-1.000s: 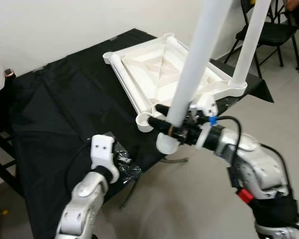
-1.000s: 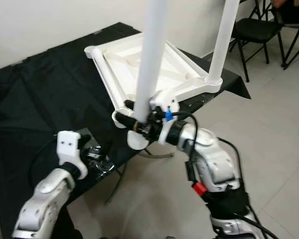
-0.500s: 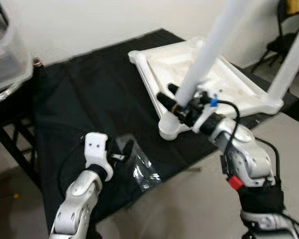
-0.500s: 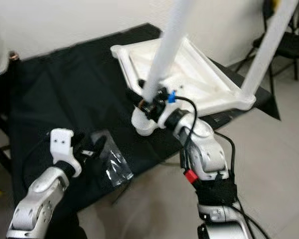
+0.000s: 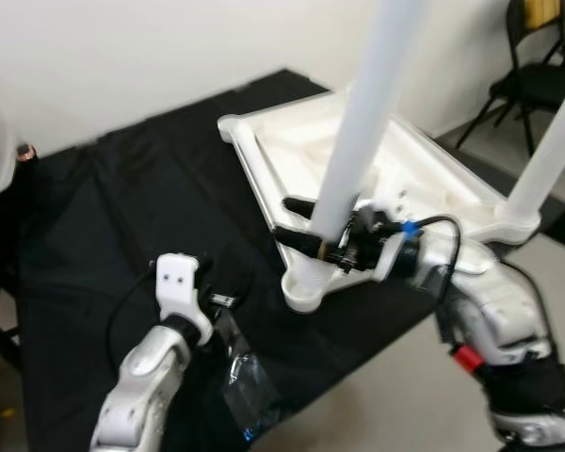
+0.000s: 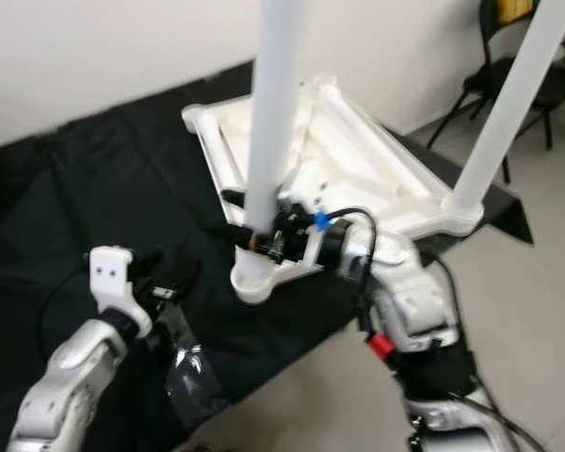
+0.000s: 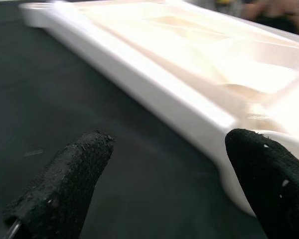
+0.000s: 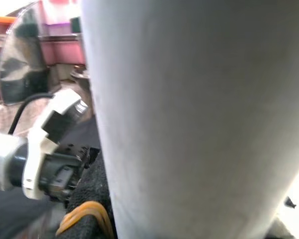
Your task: Building children table
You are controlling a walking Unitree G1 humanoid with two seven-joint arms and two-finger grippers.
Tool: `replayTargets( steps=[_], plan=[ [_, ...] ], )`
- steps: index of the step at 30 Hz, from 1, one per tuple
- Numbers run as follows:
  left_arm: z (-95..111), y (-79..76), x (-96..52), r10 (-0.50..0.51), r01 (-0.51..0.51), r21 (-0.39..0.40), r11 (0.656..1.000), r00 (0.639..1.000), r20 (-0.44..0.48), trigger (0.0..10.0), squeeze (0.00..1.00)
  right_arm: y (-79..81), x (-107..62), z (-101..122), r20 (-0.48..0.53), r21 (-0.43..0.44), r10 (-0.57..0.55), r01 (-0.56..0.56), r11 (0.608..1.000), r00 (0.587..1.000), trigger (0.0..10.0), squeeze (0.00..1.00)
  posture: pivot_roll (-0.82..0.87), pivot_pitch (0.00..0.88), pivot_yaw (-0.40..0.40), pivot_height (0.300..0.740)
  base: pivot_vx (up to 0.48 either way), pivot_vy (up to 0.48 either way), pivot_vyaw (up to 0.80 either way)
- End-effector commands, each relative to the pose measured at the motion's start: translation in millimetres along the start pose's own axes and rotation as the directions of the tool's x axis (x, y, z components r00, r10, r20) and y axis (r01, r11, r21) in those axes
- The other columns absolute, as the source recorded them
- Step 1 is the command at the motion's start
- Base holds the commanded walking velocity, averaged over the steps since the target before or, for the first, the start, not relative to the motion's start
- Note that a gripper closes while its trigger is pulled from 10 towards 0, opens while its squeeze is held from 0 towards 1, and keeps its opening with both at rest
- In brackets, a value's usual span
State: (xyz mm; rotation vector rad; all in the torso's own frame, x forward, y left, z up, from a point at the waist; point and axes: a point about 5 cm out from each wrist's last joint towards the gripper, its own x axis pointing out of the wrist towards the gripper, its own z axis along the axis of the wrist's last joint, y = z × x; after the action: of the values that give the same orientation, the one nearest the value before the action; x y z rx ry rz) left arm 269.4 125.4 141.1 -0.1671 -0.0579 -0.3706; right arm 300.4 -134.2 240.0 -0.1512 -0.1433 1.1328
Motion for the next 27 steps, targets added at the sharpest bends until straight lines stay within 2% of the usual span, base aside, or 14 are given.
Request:
replayTargets(
  steps=[1,3,4,7,9,12,14,18,22,27],
  plan=[
    [-2,5.2,-7.8,0.007,-0.007,0.028,1.0,1.0,-0.008,10.0,0.0,5.3,6.7,4,0.045,-0.015,0.078,-0.077,0.997,0.996,10.0,0.0,-0.02,0.163,0.064,0.74,0.0,0.0,0.0],
    [-2,4.6,-9.0,0.003,-0.002,0.036,0.999,1.0,-0.011,10.0,0.0,4.5,6.3,5,0.06,-0.015,0.121,-0.12,0.993,0.991,10.0,0.0,-0.02,0.176,0.064,0.74,0.0,0.0,0.0],
    [-1,5.1,-11.4,0.018,-0.018,0.048,0.999,1.0,-0.012,10.0,0.0,-6.1,5.7,5,0.068,-0.017,0.147,-0.146,0.989,0.987,10.0,0.0,-0.01,0.198,0.062,0.74,0.0,0.0,0.0],
    [0,7.1,-13.4,0.038,-0.037,0.055,0.998,0.999,-0.011,10.0,0.0,-13.4,5.9,7,0.076,-0.031,0.148,-0.146,0.989,0.986,10.0,0.0,0.0,0.212,0.061,0.74,0.0,0.0,0.0],
    [3,12.7,-20.4,0.086,-0.085,0.066,0.994,0.996,-0.008,10.0,0.0,-25.0,6.4,13,0.091,-0.044,0.145,-0.141,0.989,0.985,10.0,0.0,0.01,0.243,0.06,0.74,0.0,0.0,0.0],
    [5,16.7,-25.4,0.114,-0.114,0.059,0.992,0.993,-0.006,10.0,0.0,-28.2,6.8,16,0.096,-0.045,0.162,-0.158,0.986,0.982,10.0,0.0,0.02,0.267,0.06,0.74,0.0,0.0,0.0],
    [11,22.5,-34.4,0.155,-0.154,0.059,0.986,0.988,-0.005,10.0,0.0,-30.8,9.9,18,0.093,-0.032,0.231,-0.229,0.973,0.969,10.0,0.0,0.05,0.306,0.066,0.74,0.0,0.0,0.0],
    [16,22.6,-41.7,0.171,-0.171,0.061,0.983,0.985,0.001,10.0,0.0,-30.4,10.7,20,0.082,-0.028,0.3,-0.299,0.954,0.95,10.0,0.0,0.07,0.338,0.075,0.74,0.0,0.0,0.0],
    [21,21.2,-51.2,0.199,-0.199,0.071,0.977,0.98,0.003,10.0,0.0,-39.8,12.8,30,0.071,-0.056,0.354,-0.35,0.935,0.933,10.0,0.0,0.09,0.373,0.081,0.74,0.0,0.0,0.0],
    [16,20.3,-61.2,0.24,-0.239,0.063,0.969,0.971,-0.013,10.0,0.0,-42.2,17.8,41,0.021,-0.102,0.461,-0.457,0.884,0.887,10.0,0.0,0.1,0.4,0.092,0.74,0.0,0.0,0.0]
  ],
)
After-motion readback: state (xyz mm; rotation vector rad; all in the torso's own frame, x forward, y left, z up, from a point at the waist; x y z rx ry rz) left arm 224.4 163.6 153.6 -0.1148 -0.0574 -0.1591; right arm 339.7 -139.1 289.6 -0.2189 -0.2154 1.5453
